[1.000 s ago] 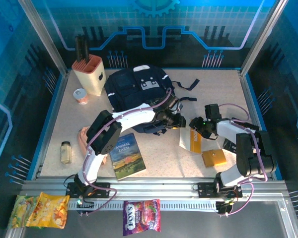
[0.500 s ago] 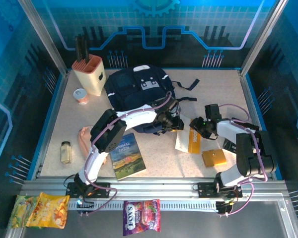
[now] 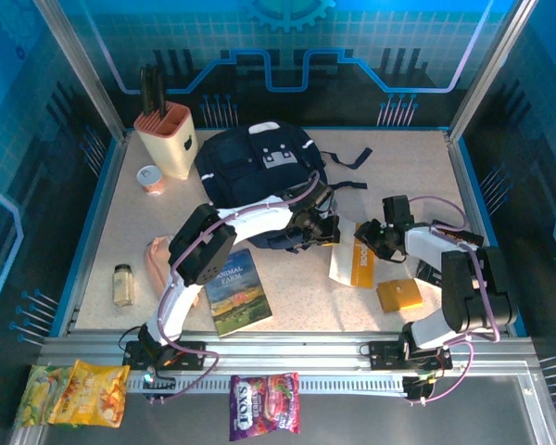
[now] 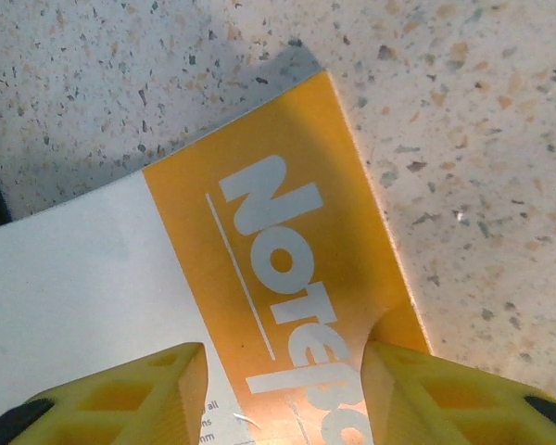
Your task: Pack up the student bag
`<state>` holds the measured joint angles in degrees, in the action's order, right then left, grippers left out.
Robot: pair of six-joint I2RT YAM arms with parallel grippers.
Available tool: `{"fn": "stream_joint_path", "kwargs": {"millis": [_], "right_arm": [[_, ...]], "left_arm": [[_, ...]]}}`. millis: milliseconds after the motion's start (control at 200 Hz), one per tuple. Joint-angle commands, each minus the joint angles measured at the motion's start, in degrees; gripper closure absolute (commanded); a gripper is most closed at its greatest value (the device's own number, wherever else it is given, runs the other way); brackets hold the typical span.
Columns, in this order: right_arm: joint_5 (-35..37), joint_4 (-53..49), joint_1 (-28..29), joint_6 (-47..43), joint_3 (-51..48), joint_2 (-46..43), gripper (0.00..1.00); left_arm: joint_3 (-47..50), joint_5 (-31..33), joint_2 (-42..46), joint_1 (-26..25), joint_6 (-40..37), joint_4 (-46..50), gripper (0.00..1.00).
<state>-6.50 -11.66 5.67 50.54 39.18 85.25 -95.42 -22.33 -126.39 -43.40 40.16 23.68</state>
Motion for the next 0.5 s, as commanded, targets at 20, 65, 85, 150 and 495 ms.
{"fn": "stream_joint_path", "kwargs": {"millis": [20,65,85,150,495], "right_arm": [[-0.33,-2.33,-1.4,-0.75,-1.25,-4.74,0.48],[-1.1,-1.48,-1.66,-0.96,-1.65,-6.58,0.46],[-1.61,-0.99,-1.72,-0.97,-1.85,-7.51,0.44],[-3.18,1.12,-1.87,-0.6,-3.04,-10.6,0.41],[-11.71,11.06,-0.92,6.27,-5.32,-20.14,0.25]], "left_arm": [[-0.73,0.58,4.42,0.58,-1.46,0.68,1.0],[-0.31,0.69,6.15,0.88,-1.73,0.47,1.0],[-0.01,0.78,6.95,1.02,-1.75,0.34,1.0],[1.2,0.84,9.8,2.0,-1.7,-0.55,1.0],[18.12,9.77,30.04,9.46,6.15,-13.98,1.0]]}}
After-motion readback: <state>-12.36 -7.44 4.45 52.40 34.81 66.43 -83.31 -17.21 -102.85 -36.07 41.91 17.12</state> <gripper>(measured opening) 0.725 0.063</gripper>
